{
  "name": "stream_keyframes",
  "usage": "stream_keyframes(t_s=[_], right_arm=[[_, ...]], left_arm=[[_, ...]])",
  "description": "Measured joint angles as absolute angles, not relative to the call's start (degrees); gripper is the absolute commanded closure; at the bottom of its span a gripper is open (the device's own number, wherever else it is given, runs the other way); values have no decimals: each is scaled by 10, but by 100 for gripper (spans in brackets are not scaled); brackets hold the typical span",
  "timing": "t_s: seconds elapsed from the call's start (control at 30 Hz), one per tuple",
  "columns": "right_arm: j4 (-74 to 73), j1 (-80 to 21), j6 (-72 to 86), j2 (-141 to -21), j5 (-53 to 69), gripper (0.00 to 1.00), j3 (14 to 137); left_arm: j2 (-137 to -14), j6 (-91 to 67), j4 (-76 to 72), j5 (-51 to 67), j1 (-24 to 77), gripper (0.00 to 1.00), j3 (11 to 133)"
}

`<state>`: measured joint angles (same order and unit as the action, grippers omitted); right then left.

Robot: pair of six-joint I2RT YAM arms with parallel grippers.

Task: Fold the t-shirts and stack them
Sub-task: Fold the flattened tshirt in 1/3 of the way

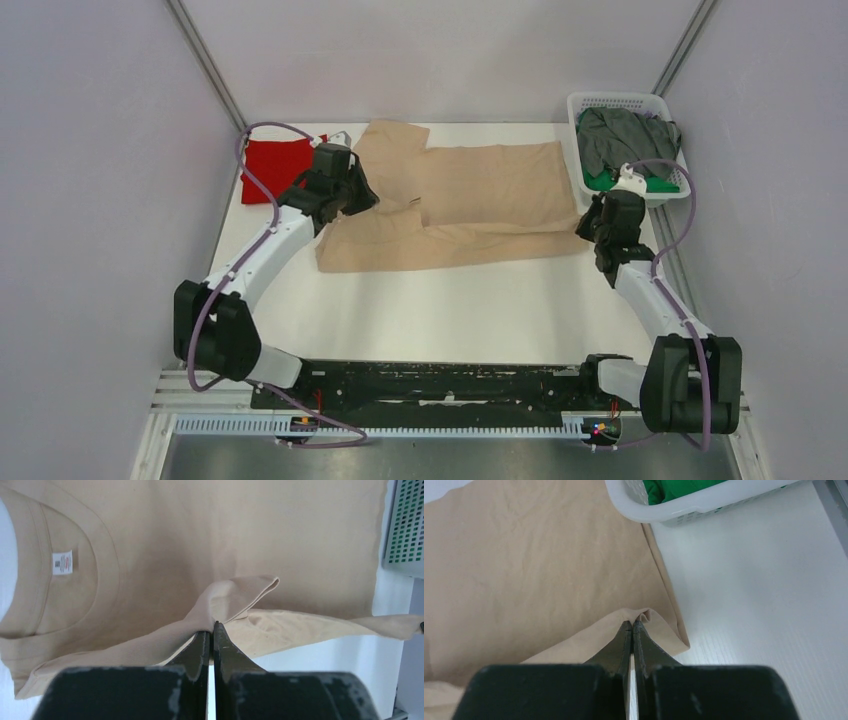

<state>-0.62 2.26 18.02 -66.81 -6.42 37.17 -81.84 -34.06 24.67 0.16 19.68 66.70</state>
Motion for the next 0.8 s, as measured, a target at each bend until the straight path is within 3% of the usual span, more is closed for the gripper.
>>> stream_keyframes(t_s=[0.23,0.4,0.43,0.5,0.53,0.57,0.63,0.7,0.73,0.8], right_arm=[[8,23,184,-702,-72,100,382],[24,23,189,-744,-79,96,393],[26,23,190,-752,-80,92,395],[29,23,195,-769,-87,82,399],[29,23,196,-778,-92,76,402],[29,23,196,-790,-101,70,409],[23,23,198,-816,-118,49,432],[14,23,199,-835,-130,9,460],[12,23,199,-840,-135,2,471],[10,23,196,-838,-140,2,481]], left_arm=[[-884,-317,234,3,183,97,731],[-937,-302,234,6,177,90,763],[-953,-298,235,6,176,88,773],[-982,-291,233,6,173,62,789],[-1000,-286,231,6,171,57,800],[-1015,-281,228,5,169,46,809],[-1057,-282,224,7,159,1,842],[-1102,-282,223,24,147,0,888],[-1122,-285,223,32,141,0,914],[-1148,-286,225,40,132,0,953]])
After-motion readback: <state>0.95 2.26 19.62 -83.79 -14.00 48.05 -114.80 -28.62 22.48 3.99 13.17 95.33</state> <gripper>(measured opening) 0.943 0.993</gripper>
